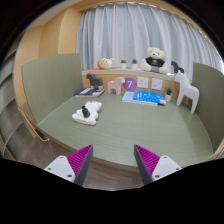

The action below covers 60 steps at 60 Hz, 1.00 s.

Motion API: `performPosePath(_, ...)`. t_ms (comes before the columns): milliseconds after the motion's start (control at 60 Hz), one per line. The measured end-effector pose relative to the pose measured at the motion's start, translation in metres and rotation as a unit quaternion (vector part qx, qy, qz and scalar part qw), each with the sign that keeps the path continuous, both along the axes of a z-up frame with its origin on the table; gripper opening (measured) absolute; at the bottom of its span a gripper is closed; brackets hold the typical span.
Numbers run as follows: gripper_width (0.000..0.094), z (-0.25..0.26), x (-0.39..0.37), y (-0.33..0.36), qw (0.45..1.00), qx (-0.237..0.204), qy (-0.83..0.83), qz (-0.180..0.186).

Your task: Unplug charger

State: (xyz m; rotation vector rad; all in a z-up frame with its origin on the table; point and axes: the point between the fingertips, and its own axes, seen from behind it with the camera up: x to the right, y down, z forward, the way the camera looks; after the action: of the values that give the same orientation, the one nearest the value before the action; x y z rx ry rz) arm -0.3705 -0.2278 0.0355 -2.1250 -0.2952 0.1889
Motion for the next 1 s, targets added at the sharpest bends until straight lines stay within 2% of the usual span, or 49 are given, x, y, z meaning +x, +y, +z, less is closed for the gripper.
performPosePath(100,0.0825,-0.021,-0.046,0.02,1.0,-0.012,-0.005,0.002)
performPosePath(267,0.0806,-0.027,-0.126,0.079,1.0,-0.006,0.005,-0.004)
performPosePath(433,0.0715,-0.031,-0.177,0.143,1.0,-0.001,0.003,-0.026)
performPosePath(517,0.0613,-0.035,-0.183,0.165,0.999,-0.001,-0.003,-0.049)
performPosePath(600,0.0452,-0.045,-0.18,0.175,0.997,-0.012,-0.011,-0.073)
performPosePath(667,0.0224,-0.043,-0.172,0.18,0.995,0.003,-0.017,-0.095)
performPosePath(733,0.0209,-0.043,-0.173,0.18,0.995,0.014,-0.011,-0.098)
performPosePath(850,0.0112,-0.044,-0.17,0.181,0.994,0.023,-0.003,-0.107)
performPosePath(1000,0.0089,-0.043,-0.171,0.181,0.995,0.02,-0.016,-0.1)
